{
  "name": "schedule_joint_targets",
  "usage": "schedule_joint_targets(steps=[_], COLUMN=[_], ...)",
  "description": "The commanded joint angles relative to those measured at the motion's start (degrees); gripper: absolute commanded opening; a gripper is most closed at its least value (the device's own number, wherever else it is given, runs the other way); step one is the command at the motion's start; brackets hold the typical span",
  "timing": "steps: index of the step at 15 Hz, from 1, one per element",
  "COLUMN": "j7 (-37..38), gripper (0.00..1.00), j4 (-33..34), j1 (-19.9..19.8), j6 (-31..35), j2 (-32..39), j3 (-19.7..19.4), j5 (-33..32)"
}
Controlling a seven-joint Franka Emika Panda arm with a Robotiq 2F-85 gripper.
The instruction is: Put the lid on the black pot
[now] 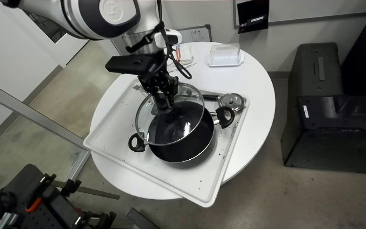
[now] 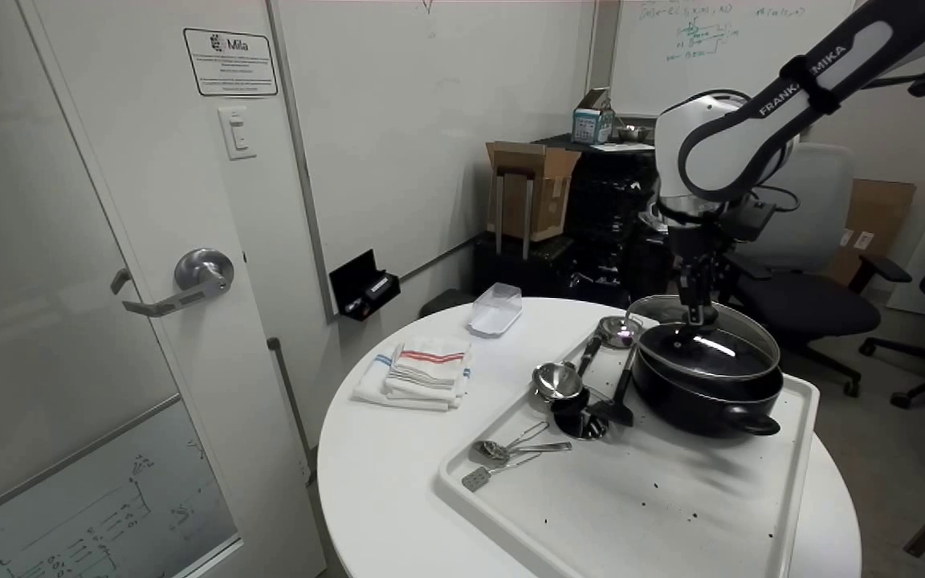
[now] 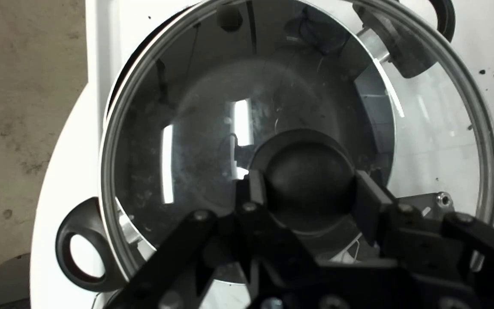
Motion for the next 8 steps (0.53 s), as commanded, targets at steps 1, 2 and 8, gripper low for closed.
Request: schedule_joint_targets(steps=[1, 2, 8], j7=[1.9, 2.3, 4.1], gripper=[0.25, 0.25, 0.25], j4=[5.0, 5.7, 8.3], j1=[-0.2, -0.3, -0.7], j6=[-3.8, -4.2, -5.6], j2=[2.7, 3.4, 6.5], j3=[-0.6, -0.7, -1.4], j5=[1.6, 1.6, 1.8])
